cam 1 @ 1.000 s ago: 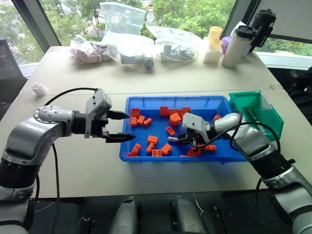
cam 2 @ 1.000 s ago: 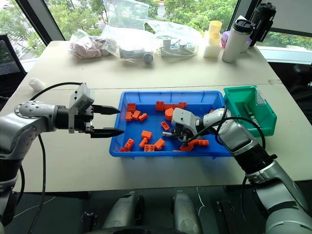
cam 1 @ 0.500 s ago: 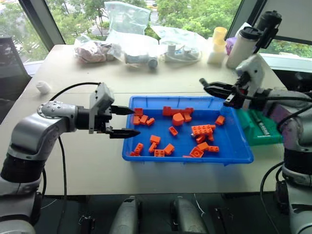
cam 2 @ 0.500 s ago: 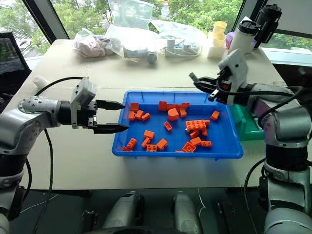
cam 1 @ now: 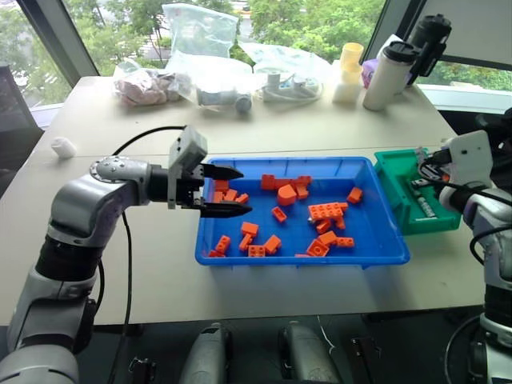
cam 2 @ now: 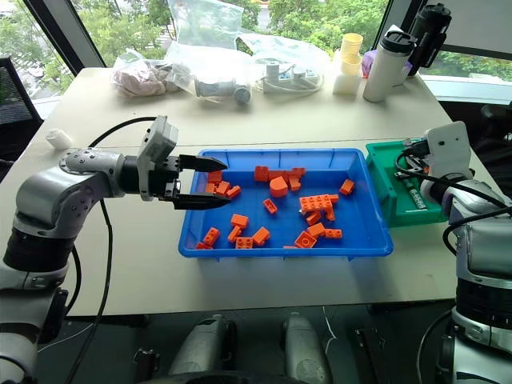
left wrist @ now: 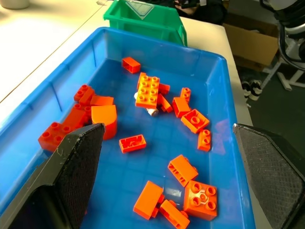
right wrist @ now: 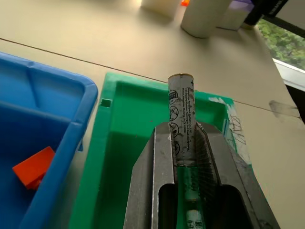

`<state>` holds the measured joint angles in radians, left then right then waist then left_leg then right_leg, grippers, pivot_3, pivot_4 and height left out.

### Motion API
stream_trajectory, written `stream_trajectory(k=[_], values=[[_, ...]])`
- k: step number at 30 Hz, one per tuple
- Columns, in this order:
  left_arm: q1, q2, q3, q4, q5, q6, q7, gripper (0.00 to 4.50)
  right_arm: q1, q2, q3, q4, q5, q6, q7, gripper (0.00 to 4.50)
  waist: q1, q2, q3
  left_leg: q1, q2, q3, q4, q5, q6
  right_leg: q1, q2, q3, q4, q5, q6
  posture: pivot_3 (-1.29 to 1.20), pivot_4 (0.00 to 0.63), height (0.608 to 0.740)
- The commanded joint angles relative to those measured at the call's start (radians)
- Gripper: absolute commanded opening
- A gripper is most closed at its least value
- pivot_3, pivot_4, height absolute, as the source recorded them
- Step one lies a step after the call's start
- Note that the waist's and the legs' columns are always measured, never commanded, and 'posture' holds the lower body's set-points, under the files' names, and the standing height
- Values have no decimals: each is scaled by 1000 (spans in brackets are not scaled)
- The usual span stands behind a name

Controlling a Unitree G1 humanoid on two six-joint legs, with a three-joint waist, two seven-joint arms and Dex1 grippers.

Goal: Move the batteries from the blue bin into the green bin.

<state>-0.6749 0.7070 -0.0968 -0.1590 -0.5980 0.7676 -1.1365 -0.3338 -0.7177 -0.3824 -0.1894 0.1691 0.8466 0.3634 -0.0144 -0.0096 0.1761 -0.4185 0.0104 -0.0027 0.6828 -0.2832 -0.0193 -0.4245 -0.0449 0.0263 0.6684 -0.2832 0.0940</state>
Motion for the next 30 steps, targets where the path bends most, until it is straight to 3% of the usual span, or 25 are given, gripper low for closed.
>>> stream_trajectory(k=[1, 4, 5, 6, 12, 15, 18, 22, 26, 30], values=[[-6, 11, 11, -18, 5, -21, -10, 4500, -1, -28, -24, -2, 11, 41, 7, 27, 0, 0, 0, 0, 0, 0, 0, 0, 0, 0, 0, 0, 0, 0, 0, 0, 150, 740], [-4, 14, 10, -14, 16, -30, -8, 4500, 1, -44, -13, 40, 2, 22, 15, 27, 1, 0, 0, 0, 0, 0, 0, 0, 0, 0, 0, 0, 0, 0, 0, 0, 150, 740], [-4, 15, 11, -11, 19, -33, -6, 4500, -7, -40, -25, 60, 5, 25, 9, 1056, 1, 0, 0, 0, 0, 0, 0, 0, 0, 0, 0, 0, 0, 0, 0, 0, 150, 740], [-4, 15, 12, -9, 22, -34, -6, 4500, -12, -37, -34, 73, 9, 28, 4, 1250, 1, 0, 0, 0, 0, 0, 0, 0, 0, 0, 0, 0, 0, 0, 0, 0, 150, 740], [4, 30, 21, -9, 30, -33, -8, 4500, -28, -139, -1, 117, -21, -47, 54, 4199, 2, 0, 0, 0, 0, 0, 0, 0, 0, 0, 0, 0, 0, 0, 0, 0, 150, 740], [7, 40, 20, -8, 33, -36, -9, 4500, -53, -195, 18, 84, -3, -106, 118, 4199, 0, 0, 0, 0, 0, 0, 0, 0, 0, 0, 0, 0, 0, 0, 0, 0, 150, 740], [6, 53, 22, -14, 29, -31, -17, 4500, -85, -226, 70, -95, 183, -83, 349, 4199, -7, 1, 0, 1, 1, 0, 0, 0, 0, 0, 1, 1, 0, 0, 0, 0, 150, 740], [15, 70, 18, -41, 18, -16, -36, 4500, -138, -226, 171, -139, 280, -70, 493, 4199, -3, 1, 0, 2, 3, 0, 0, 0, 0, 1, 3, 1, 0, 0, 0, 0, 150, 740], [32, 111, 14, -91, 2, -1, -69, 4500, -180, -273, 419, -23, 154, -211, 659, 4199, 7, 0, 0, 1, 0, 0, 0, 0, 0, 2, 0, 0, -1, 0, 0, 0, 150, 740], [49, 117, 30, -110, -4, 8, -52, 4500, -267, -255, 535, 132, 77, -258, 712, 4199, 3, 0, 0, 1, -1, 0, 1, 0, 0, 2, -1, 0, -2, 0, 0, 0, 150, 740]])
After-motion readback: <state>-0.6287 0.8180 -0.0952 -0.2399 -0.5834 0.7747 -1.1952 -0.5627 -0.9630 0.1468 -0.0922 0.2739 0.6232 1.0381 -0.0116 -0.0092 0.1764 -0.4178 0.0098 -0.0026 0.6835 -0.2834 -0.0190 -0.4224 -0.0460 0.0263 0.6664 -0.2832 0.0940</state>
